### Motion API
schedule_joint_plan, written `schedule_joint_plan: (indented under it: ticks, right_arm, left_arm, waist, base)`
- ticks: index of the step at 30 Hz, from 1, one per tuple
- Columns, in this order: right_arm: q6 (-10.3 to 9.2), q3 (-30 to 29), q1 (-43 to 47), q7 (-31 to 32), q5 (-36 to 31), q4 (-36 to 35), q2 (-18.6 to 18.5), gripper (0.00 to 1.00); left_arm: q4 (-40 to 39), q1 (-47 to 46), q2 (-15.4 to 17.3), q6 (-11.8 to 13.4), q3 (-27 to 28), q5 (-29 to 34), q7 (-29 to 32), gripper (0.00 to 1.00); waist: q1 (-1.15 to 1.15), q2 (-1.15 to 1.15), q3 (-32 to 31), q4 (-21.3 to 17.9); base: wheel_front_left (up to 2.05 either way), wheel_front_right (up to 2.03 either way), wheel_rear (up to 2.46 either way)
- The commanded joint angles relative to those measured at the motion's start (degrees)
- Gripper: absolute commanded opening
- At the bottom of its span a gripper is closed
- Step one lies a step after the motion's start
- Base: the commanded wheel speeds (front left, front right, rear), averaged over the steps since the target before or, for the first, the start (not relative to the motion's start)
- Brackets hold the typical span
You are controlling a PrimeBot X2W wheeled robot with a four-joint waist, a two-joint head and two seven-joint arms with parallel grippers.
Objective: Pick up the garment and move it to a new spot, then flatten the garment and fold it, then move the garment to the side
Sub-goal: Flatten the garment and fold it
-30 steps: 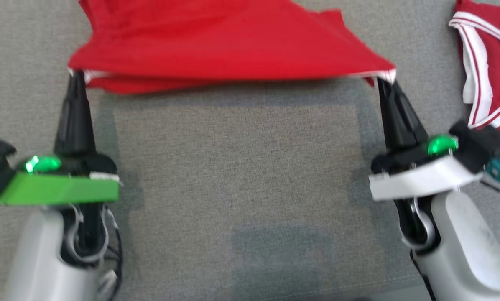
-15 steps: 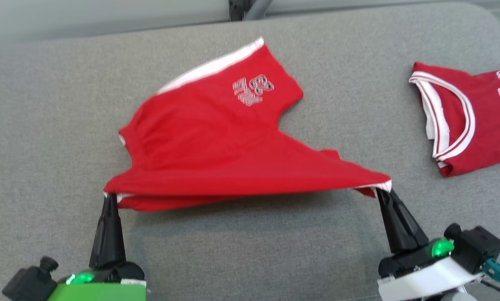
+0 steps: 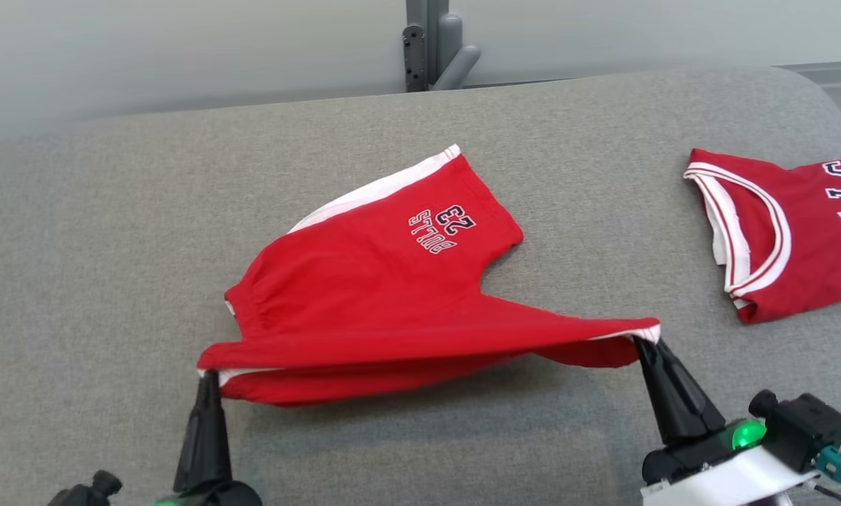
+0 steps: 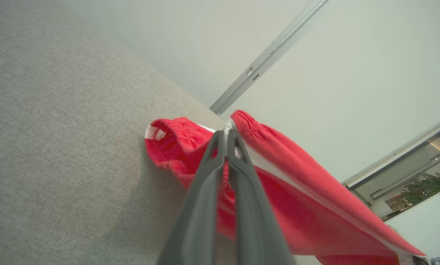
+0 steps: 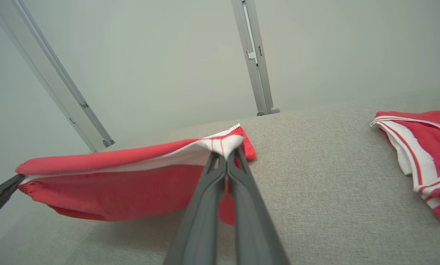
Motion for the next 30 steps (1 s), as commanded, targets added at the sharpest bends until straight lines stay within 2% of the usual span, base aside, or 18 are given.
schedule_joint_plan:
  ticks: [1,9,13,22,30]
  right_arm:
    - [-0.12,-0.6,-1.37,0.15,-0.36,0.64,-0.28,0.0]
    - [-0.12,-2.21,-9.73,1.86,0.89,7.75,-0.79,0.0]
    - [-0.11,-1.69,-17.14,4.05,0.67,12.75,-2.92,0.0]
    - [-0.11,4.63,-37.76,10.47,1.68,24.71,-8.85,0.0]
    - [-0.11,10.81,-51.91,14.81,5.97,36.24,-10.2,0.0]
  left_arm:
    - [0.66,-1.65,0.34,0.06,-0.63,0.47,-0.22,0.0]
    - [10.84,-10.83,-0.32,0.06,-3.68,1.45,-0.22,0.0]
    - [17.6,-18.37,-0.83,0.74,-5.9,1.6,0.37,0.0]
    - [30.9,-36.65,-1.27,4.23,-9.55,-1.28,0.76,0.0]
    - [37.45,-44.39,-1.25,6.52,-13.47,-5.85,-0.24,0.0]
  waist:
    - [0.0,0.13,0.48,1.15]
    - [0.0,0.13,3.0,4.87]
    - [0.0,0.13,5.83,6.89]
    - [0.0,0.13,13.81,10.67]
    - [0.0,0.13,17.58,13.32]
  base:
    - [0.0,0.0,0.0]
    - [0.0,0.0,0.0]
    - [0.0,0.0,0.0]
    - [0.0,0.0,0.0]
    - [0.0,0.0,0.0]
